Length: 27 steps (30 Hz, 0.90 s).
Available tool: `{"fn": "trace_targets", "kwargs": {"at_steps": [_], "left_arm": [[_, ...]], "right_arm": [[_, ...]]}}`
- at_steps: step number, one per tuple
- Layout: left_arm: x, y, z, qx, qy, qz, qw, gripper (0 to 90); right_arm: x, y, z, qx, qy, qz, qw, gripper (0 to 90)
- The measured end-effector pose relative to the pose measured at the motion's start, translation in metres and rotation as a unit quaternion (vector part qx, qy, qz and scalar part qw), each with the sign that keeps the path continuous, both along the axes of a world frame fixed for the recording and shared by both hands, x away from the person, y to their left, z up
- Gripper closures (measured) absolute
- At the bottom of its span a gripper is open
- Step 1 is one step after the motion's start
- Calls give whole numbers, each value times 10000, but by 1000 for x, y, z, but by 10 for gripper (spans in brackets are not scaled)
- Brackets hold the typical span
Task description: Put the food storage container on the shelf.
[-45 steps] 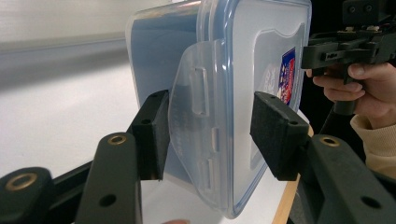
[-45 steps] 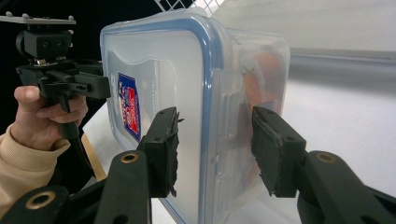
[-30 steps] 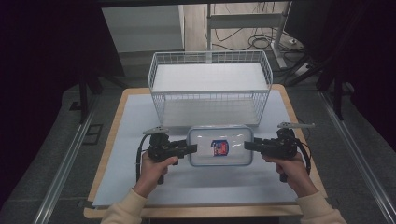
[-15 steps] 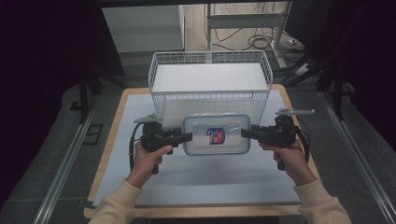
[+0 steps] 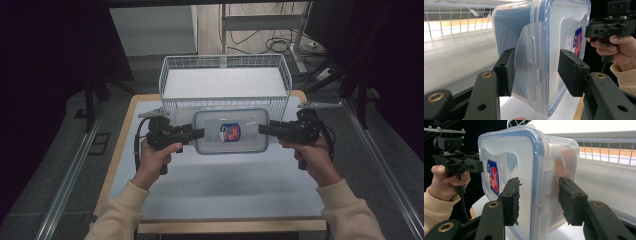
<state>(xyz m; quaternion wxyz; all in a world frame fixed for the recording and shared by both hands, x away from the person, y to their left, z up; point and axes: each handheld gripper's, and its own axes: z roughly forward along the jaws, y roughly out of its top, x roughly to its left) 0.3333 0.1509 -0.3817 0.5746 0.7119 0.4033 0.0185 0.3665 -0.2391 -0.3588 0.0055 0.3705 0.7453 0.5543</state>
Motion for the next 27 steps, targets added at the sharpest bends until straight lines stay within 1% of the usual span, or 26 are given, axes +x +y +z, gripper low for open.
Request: {"fn": "trace_targets", "kwargs": {"at_steps": [2, 3, 4, 5, 6, 7, 8, 9, 10, 13, 17, 18, 19, 23, 27], "left_arm": [[2, 0, 3, -1, -28, 6, 10000, 490], [4, 1, 7, -4, -50, 18, 10000, 489], [4, 1, 7, -4, -50, 18, 10000, 490], [7, 1, 12, -14, -71, 28, 10000, 489], [7, 1, 12, -14, -71, 28, 10000, 489], [10, 2, 16, -27, -87, 37, 10000, 490], [10, 2, 16, -27, -87, 37, 10000, 489], [13, 2, 20, -25, -95, 48, 9999, 489], [13, 2, 20, -25, -95, 48, 9999, 489], [20, 3, 26, -29, -118, 57, 9999, 489], [30, 4, 36, -33, -141, 76, 9999, 489], [30, 4, 36, -33, -141, 76, 9999, 489], [33, 5, 39, -17, -172, 70, 9998, 489], [37, 6, 45, -19, -195, 94, 9998, 489], [40, 7, 48, -25, -214, 113, 9997, 489]], "right_arm": [[1, 0, 1, 1, -5, 5, 10000, 528], [4, 1, 6, 14, -19, -5, 10000, 529], [4, 1, 6, 14, -19, -5, 10000, 529], [7, 1, 10, 30, -53, -4, 10000, 528], [7, 1, 10, 30, -53, -4, 10000, 528], [9, 2, 13, 34, -71, -3, 10000, 528], [9, 2, 13, 34, -71, -3, 10000, 528], [13, 3, 17, 36, -101, 2, 9999, 528], [14, 3, 19, 46, -95, 1, 9999, 528], [18, 3, 22, 37, -95, -2, 9999, 528], [29, 4, 32, 70, -141, -23, 9999, 528], [29, 4, 32, 70, -141, -23, 9999, 528], [32, 5, 35, 89, -157, -25, 9998, 528], [37, 6, 39, 107, -171, -20, 9998, 528], [40, 7, 43, 100, -183, -14, 9998, 528]]}}
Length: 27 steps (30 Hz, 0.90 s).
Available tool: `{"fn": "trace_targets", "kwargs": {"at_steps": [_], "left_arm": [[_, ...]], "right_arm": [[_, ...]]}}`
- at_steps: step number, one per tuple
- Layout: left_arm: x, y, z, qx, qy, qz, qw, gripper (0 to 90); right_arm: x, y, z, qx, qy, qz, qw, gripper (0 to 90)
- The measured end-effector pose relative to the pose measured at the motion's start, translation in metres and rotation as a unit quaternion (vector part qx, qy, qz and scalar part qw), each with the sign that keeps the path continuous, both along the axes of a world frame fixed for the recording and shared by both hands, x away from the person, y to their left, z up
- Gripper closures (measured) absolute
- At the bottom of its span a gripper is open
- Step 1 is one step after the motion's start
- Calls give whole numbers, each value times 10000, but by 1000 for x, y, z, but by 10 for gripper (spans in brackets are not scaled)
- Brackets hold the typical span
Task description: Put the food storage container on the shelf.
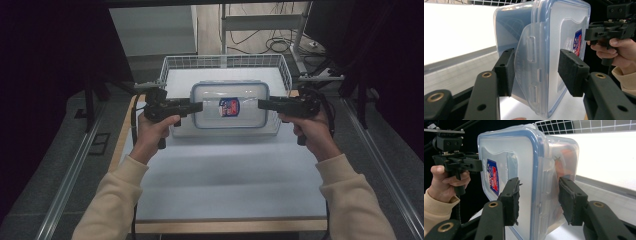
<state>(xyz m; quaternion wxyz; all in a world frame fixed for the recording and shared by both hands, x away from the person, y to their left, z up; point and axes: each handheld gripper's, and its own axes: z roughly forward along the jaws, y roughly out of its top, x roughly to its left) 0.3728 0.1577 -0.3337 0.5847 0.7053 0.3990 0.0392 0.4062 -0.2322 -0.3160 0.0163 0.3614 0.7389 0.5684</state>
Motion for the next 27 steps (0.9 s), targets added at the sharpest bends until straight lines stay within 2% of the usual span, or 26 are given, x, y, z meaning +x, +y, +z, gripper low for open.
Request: {"fn": "trace_targets", "kwargs": {"at_steps": [7, 13, 16, 27], "left_arm": [[8, 4, 9, -40, -62, 20, 10000, 489], [21, 6, 18, -3, -70, 50, 10000, 489], [33, 8, 26, 9, -146, 48, 9999, 489], [63, 8, 31, 56, -29, 6, 10000, 488]], "right_arm": [[9, 4, 12, -31, -76, 23, 10000, 528], [25, 7, 21, 8, -21, 4, 10000, 528], [34, 8, 25, 64, -19, 4, 10000, 528], [62, 9, 30, 46, 47, -27, 10000, 528]]}}
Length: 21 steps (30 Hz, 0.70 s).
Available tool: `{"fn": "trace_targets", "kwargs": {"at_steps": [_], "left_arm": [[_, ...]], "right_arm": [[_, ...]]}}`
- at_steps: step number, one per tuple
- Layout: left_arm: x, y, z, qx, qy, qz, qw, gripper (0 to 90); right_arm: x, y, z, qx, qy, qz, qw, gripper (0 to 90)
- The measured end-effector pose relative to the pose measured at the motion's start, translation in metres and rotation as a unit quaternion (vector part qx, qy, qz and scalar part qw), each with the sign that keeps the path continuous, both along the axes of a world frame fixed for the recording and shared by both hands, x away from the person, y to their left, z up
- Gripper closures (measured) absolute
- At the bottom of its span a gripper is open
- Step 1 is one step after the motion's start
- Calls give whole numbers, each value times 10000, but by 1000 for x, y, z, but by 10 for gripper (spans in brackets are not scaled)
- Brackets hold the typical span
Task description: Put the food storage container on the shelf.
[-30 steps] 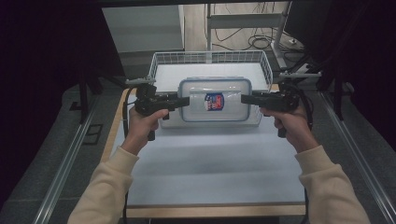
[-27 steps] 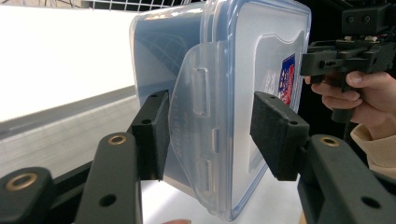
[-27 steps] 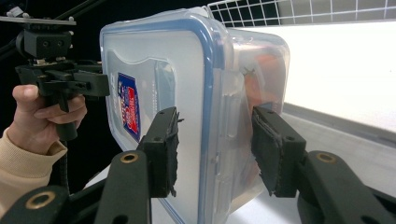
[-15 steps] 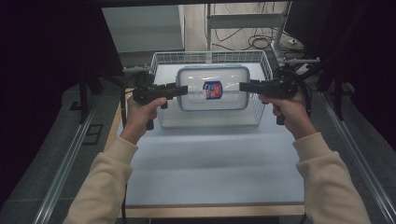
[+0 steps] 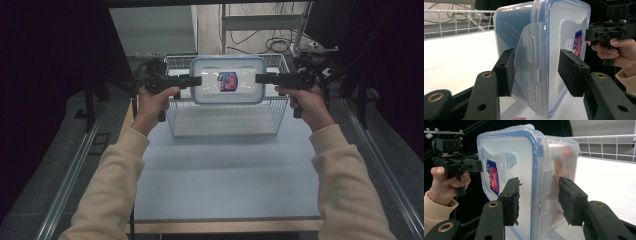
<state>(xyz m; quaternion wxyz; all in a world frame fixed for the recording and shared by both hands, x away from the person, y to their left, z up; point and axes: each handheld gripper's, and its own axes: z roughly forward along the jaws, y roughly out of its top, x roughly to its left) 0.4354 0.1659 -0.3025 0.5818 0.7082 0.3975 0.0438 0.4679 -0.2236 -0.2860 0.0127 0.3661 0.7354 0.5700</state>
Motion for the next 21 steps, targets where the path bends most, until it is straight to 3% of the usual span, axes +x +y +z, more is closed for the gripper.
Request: {"fn": "trace_targets", "kwargs": {"at_steps": [9, 13, 16, 20, 21], "left_arm": [[36, 2, -8, -29, 160, -77, 9998, 487], [48, 3, -14, -95, 337, -27, 9994, 483], [51, 4, -16, -129, 333, -12, 9994, 486], [58, 5, -15, -212, 549, 50, 9983, 482], [61, 5, -15, -230, 637, 81, 9977, 481]], "right_arm": [[30, 2, 0, -113, 195, -103, 9997, 526], [43, 3, -7, -114, 382, -157, 9991, 522], [47, 4, -9, -58, 399, -195, 9990, 521], [55, 6, -8, -34, 472, -251, 9986, 515], [60, 6, -8, 47, 618, -309, 9976, 512]]}}
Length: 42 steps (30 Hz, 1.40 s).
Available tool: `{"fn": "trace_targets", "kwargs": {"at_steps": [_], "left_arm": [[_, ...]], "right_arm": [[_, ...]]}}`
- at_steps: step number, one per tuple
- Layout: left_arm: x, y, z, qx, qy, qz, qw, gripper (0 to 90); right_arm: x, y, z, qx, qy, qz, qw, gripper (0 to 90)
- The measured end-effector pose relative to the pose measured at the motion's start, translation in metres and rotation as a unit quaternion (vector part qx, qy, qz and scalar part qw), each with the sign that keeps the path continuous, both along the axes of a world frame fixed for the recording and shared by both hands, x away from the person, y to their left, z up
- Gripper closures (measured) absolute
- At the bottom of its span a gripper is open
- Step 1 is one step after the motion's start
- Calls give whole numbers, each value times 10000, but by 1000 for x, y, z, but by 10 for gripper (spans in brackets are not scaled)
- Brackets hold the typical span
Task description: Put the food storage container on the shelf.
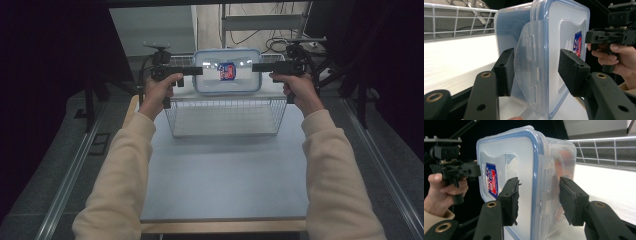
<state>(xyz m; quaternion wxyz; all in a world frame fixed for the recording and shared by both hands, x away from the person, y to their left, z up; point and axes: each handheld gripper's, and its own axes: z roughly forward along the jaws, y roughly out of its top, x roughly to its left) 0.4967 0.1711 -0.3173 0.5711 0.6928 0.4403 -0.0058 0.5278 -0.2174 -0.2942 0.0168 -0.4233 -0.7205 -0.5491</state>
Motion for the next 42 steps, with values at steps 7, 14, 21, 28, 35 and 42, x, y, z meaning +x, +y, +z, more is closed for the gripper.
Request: {"fn": "trace_targets", "kwargs": {"at_steps": [7, 14, 21, 28, 35, 42], "left_arm": [[11, 0, -1, -198, 379, 134, 9990, 471], [30, 0, -17, -534, 1004, -7, 9935, 365], [37, 1, -22, -707, 1127, 86, 9911, 346], [31, -6, -17, -361, 873, 426, 9946, 207], [13, -11, -3, -25, 447, 600, 9972, 182], [-21, -9, 8, 194, 82, 507, 9985, 182]], "right_arm": [[13, 2, 0, 83, 416, -279, 9987, 498], [18, 6, -4, -32, 718, -800, 9942, 562], [17, 4, -5, -87, 725, -869, 9935, 552], [6, 4, 0, -115, 324, -901, 9953, 465], [-13, -3, 8, -300, -107, -788, 9964, 417], [-33, -22, -2, -298, -361, -503, 9976, 334]]}}
